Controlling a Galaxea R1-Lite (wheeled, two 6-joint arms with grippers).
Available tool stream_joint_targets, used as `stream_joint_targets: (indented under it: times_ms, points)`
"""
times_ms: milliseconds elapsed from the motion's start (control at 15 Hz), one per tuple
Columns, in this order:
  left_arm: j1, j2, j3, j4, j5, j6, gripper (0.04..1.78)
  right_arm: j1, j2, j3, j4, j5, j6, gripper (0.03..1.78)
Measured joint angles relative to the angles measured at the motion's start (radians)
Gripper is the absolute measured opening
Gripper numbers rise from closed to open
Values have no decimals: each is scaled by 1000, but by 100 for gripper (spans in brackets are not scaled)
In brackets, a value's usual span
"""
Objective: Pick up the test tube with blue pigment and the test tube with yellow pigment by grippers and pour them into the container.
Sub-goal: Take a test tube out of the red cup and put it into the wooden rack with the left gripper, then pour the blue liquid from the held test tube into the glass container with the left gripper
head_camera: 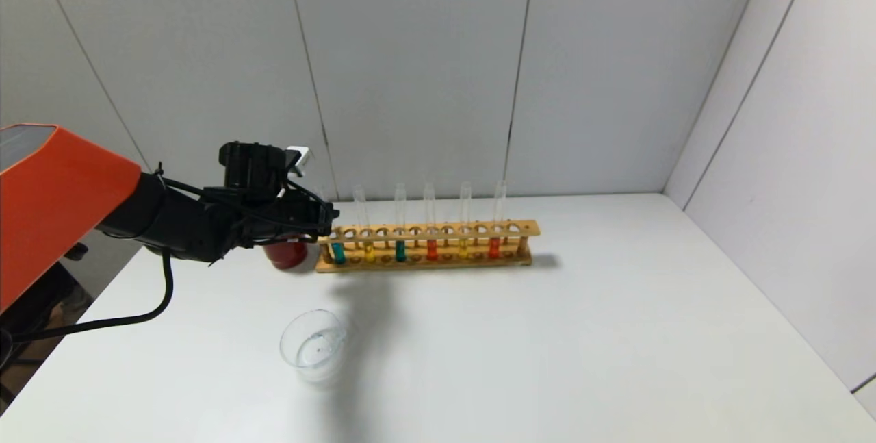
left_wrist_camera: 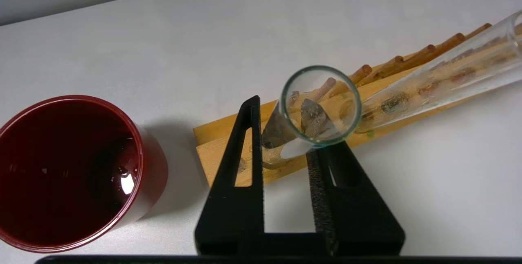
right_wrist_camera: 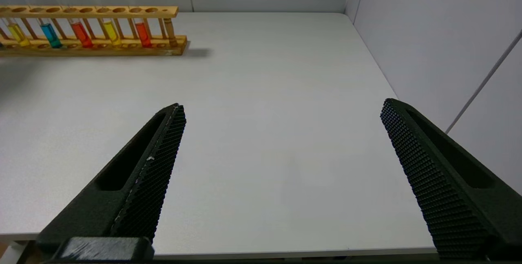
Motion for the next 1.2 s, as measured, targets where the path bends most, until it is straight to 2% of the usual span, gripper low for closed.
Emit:
stream_joint_targets:
  times_ms: [467, 800, 933, 1200]
  points:
    - [-6, -6, 1, 4, 4, -1, 32, 0, 0, 0, 0, 0, 0, 175]
    - [-4, -104, -16, 17, 9, 1, 32, 0, 0, 0, 0, 0, 0, 175]
    - [-3, -162, -22, -16, 10, 6, 32, 0, 0, 0, 0, 0, 0, 175]
    - [-3, -254, 18, -166, 11, 7, 32, 0, 0, 0, 0, 0, 0, 175]
